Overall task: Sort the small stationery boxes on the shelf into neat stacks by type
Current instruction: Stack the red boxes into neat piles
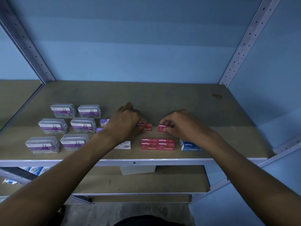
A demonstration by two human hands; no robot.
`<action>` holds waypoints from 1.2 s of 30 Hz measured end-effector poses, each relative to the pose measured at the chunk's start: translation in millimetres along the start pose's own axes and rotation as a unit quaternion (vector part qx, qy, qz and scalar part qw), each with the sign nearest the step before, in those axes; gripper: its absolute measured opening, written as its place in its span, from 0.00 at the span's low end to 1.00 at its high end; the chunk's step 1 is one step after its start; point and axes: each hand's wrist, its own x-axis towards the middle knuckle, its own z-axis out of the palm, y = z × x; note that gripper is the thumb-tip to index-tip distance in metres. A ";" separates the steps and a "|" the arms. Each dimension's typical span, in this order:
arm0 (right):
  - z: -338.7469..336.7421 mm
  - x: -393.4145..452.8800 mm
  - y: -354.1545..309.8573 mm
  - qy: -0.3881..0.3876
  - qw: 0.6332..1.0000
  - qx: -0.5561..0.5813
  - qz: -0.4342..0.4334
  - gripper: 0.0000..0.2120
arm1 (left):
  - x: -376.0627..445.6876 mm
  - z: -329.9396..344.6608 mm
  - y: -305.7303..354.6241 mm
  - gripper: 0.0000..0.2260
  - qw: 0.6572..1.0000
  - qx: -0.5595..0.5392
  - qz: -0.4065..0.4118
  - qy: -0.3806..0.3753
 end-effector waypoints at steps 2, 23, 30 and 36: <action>2.7 2.1 -0.5 0.002 1.000 0.002 0.001 0.09 | 3.4 2.0 0.7 0.11 1.000 -0.002 -0.010 0.005; -9.0 -20.0 -7.5 -0.016 0.999 0.013 -0.028 0.08 | -6.0 -5.8 15.4 0.12 0.999 -0.029 0.032 0.023; -1.3 -22.9 -11.1 -0.029 0.999 0.004 -0.037 0.08 | -9.9 7.0 13.8 0.11 0.998 -0.054 0.019 -0.018; 3.9 -22.5 -9.2 -0.050 0.998 0.005 -0.025 0.08 | -10.9 9.6 10.9 0.08 0.995 -0.096 0.027 -0.027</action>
